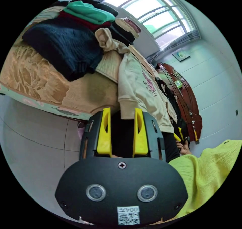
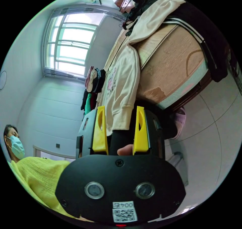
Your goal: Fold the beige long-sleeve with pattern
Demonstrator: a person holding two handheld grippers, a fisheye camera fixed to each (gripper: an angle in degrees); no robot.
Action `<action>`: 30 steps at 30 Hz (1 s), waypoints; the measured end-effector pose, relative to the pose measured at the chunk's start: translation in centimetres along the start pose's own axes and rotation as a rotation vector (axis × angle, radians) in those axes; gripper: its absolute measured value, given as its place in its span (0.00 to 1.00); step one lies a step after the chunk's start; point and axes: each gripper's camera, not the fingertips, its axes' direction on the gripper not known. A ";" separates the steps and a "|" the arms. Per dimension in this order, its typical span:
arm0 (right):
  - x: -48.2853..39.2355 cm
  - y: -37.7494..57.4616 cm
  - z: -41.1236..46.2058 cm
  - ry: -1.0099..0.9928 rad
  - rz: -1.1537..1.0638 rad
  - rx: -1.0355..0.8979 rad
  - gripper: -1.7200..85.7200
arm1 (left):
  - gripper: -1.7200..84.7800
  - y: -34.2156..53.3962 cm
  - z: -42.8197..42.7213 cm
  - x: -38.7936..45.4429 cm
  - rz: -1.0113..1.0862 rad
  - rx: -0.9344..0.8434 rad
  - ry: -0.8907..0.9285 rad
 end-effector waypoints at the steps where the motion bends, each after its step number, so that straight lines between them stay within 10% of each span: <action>1: 0.1 -0.2 0.3 -0.005 0.005 -0.013 0.23 | 0.19 -0.8 1.0 -2.6 -0.005 -0.003 0.023; 19: -2.8 -3.4 -1.6 0.176 -0.122 -0.154 0.05 | 0.07 -12.9 0.0 -19.8 0.040 -0.063 0.320; 30: 4.2 -2.7 -5.2 0.115 0.145 -0.205 0.07 | 0.08 -2.5 7.2 -31.8 -0.001 -0.200 0.238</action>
